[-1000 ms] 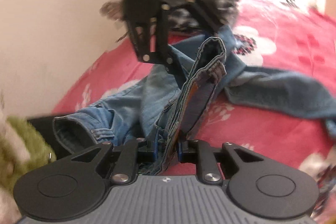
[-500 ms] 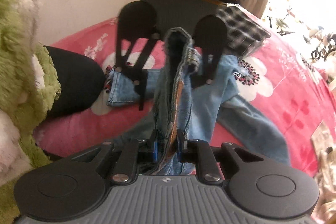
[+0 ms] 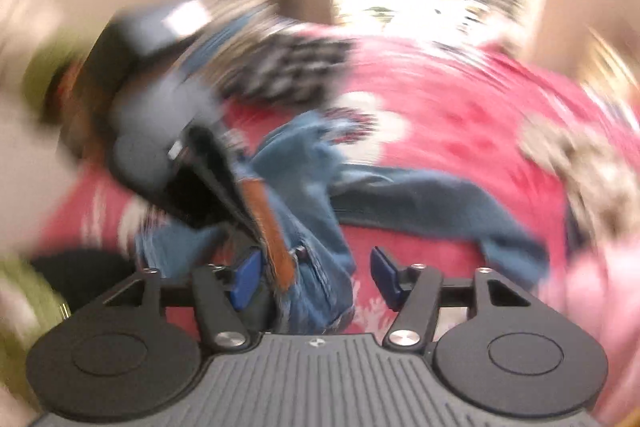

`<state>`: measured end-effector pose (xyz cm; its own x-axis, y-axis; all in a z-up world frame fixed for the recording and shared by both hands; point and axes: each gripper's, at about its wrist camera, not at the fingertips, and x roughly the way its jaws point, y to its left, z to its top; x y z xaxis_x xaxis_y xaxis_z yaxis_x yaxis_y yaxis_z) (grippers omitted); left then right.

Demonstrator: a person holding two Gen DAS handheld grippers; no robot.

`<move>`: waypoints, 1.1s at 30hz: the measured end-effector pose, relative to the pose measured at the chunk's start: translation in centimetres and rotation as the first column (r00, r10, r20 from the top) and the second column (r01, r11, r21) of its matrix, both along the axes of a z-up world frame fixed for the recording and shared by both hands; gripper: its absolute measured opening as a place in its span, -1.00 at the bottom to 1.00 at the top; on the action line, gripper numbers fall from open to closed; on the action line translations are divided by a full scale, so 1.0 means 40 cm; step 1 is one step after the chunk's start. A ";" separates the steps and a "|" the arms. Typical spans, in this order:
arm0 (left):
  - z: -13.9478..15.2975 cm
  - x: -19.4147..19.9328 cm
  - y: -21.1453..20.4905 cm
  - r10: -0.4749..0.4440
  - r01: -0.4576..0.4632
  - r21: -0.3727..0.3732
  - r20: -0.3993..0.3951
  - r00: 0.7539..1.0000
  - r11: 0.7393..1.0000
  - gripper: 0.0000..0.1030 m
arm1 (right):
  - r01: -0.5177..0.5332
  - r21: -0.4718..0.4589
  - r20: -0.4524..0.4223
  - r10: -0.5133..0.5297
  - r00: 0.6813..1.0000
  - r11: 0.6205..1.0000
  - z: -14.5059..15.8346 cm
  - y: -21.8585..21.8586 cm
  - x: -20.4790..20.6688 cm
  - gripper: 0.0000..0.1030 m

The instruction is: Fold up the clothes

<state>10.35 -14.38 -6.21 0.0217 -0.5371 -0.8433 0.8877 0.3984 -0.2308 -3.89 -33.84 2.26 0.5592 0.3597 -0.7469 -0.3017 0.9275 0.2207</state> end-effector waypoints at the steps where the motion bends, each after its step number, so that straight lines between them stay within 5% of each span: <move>1: 0.000 -0.002 -0.002 0.029 -0.029 -0.007 0.003 1.000 1.000 -0.87 | 0.095 0.068 -0.016 -0.094 0.995 0.993 -0.005 -0.030 -0.022 0.45; 5: 0.010 -0.004 -0.008 0.145 -0.145 -0.034 -0.001 0.989 0.989 -0.88 | 0.366 0.274 -0.162 -0.332 0.929 0.890 -0.074 -0.087 -0.107 0.60; 14: 0.130 -0.044 -0.004 0.270 -0.264 -0.081 0.080 0.959 0.961 -0.88 | 0.520 0.303 -0.355 -0.412 0.839 0.799 -0.225 0.070 -0.175 0.79; 18: 0.180 -0.064 -0.001 0.301 -0.290 -0.099 0.119 0.946 0.952 -0.88 | 0.544 0.149 -0.273 -0.494 0.825 0.826 -0.265 0.126 -0.162 0.79; 23: 0.231 -0.084 0.015 0.332 -0.317 -0.115 0.157 0.930 0.942 -0.88 | 0.541 0.065 -0.104 -0.534 0.839 0.838 -0.283 0.140 -0.161 0.72; 30: 0.354 -0.096 0.066 0.427 -0.393 -0.190 0.188 0.885 0.899 -0.88 | 0.543 0.211 0.078 -0.567 0.820 0.813 -0.225 0.103 -0.238 0.71; 33: 0.417 -0.093 0.084 0.466 -0.419 -0.238 0.202 0.861 0.876 -0.88 | 0.514 0.254 0.158 -0.559 0.814 0.820 -0.187 0.101 -0.237 0.49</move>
